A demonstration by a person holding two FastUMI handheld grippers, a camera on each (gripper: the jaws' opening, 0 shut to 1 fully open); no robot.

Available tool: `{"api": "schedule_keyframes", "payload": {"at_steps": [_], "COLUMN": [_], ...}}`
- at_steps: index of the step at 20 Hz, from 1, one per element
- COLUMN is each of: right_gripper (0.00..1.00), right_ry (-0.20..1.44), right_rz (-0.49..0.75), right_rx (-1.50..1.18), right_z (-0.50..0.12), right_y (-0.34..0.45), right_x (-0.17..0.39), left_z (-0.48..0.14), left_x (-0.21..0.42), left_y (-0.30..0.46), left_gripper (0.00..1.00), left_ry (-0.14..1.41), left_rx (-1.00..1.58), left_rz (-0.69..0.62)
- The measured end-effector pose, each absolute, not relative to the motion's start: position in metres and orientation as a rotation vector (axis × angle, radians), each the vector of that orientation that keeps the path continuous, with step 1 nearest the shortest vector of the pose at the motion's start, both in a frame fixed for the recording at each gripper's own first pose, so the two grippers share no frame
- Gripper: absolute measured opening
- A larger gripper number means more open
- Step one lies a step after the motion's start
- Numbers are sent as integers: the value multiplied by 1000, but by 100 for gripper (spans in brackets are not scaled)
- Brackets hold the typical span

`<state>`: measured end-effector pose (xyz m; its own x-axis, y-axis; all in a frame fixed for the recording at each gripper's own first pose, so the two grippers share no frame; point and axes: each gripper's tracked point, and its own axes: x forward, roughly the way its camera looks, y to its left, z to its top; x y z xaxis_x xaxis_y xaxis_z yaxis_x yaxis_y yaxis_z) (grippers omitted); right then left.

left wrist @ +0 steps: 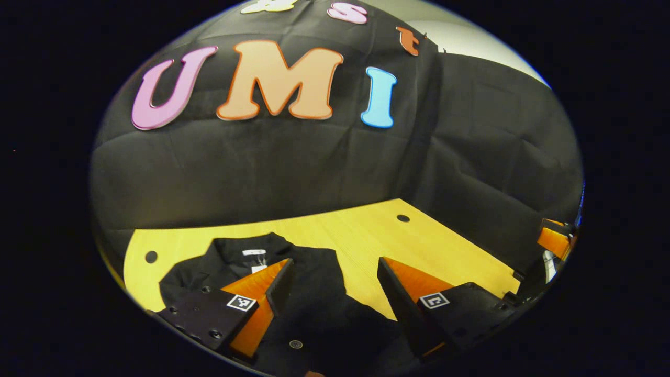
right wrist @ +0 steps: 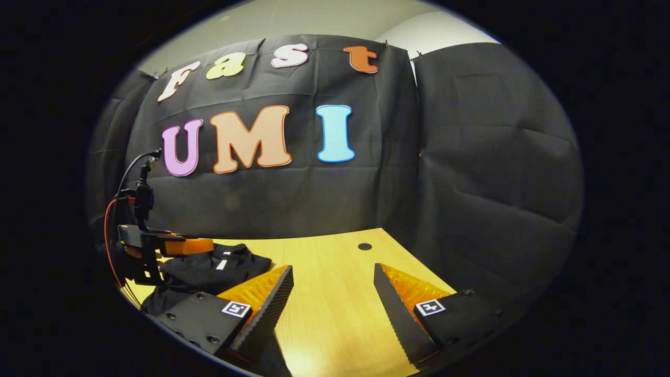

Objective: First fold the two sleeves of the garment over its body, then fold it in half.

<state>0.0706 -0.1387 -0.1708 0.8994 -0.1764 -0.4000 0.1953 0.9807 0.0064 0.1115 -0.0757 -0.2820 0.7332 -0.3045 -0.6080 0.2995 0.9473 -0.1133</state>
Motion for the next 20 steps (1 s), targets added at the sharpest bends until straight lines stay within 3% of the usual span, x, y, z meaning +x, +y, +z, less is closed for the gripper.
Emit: {"api": "schedule_keyframes", "payload": {"at_steps": [4,9,12,13,20], "right_gripper": [98,97,95,98,98], "right_ry": [443,520,553,565,733], "right_rz": [-51,86,99,95,96], "right_rx": [82,102,104,90,-9], "right_z": [-191,-224,-237,-242,-313], "right_y": [-112,-78,-59,-55,-20], "right_x": [79,59,39,31,-42], "left_z": [-242,-238,-255,-261,-308], "left_x": [68,-37,-97,-117,-231], "left_y": [-19,55,91,99,155], "left_gripper": [97,96,100,96,96], "left_ry": [596,668,753,780,966], "left_rx": [73,108,102,95,64], "left_rz": [-172,47,130,140,225]}}
